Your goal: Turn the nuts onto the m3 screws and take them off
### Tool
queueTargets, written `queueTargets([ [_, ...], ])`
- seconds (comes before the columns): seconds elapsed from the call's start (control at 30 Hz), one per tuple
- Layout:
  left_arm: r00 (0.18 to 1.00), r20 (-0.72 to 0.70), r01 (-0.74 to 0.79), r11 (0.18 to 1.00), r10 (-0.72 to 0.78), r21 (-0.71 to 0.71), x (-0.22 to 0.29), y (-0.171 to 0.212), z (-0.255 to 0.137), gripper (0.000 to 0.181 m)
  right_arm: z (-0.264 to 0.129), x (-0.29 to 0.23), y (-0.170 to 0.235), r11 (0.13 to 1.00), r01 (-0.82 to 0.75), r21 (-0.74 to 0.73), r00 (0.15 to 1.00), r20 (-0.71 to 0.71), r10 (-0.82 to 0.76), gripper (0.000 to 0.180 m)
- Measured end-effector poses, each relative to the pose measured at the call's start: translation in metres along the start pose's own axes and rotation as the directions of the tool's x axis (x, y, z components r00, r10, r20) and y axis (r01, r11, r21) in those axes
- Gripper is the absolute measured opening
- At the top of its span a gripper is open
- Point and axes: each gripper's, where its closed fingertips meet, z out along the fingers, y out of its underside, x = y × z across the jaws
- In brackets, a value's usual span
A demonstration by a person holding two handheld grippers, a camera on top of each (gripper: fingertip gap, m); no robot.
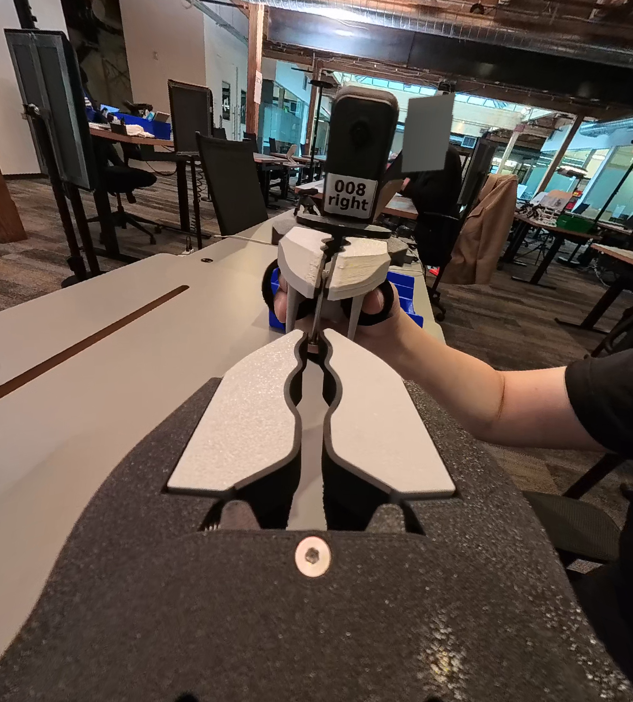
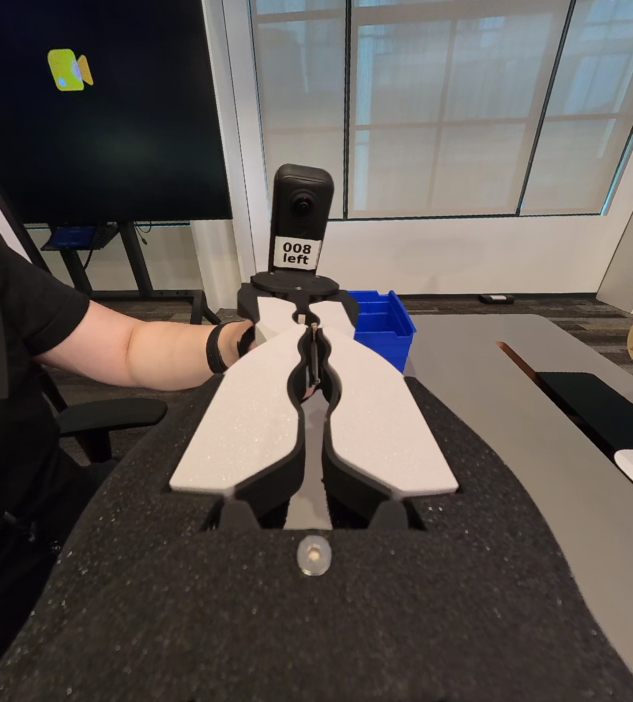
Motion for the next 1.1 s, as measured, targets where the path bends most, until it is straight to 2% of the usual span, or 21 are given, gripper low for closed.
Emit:
queueTargets([
  [0.23,0.996,-0.038,0.087,0.996,-0.086,0.027,-0.001,0.000,-0.003,0.004,0.002,0.001,0.001,1.000,-0.010,0.002,1.000,-0.007,0.010,0.002],
  [0.53,0.998,-0.019,0.060,0.998,-0.060,0.007,-0.003,0.000,-0.007,0.004,0.006,0.001,0.001,1.000,-0.018,0.002,1.000,-0.017,0.018,0.002],
  [0.63,0.995,-0.037,0.093,0.996,-0.093,-0.010,-0.002,0.002,-0.007,0.004,0.007,0.001,0.003,0.999,-0.020,-0.032,0.999,-0.033,0.019,0.002],
  [0.83,0.942,-0.110,0.313,0.949,-0.316,-0.048,-0.005,-0.002,-0.004,0.004,0.005,0.011,0.000,0.982,-0.187,-0.012,0.980,-0.076,0.186,0.002],
  [1.1,0.940,-0.101,0.319,0.945,-0.325,-0.074,-0.005,-0.009,0.008,0.004,-0.007,0.015,-0.008,0.964,-0.266,0.023,0.960,-0.084,0.267,0.002],
])
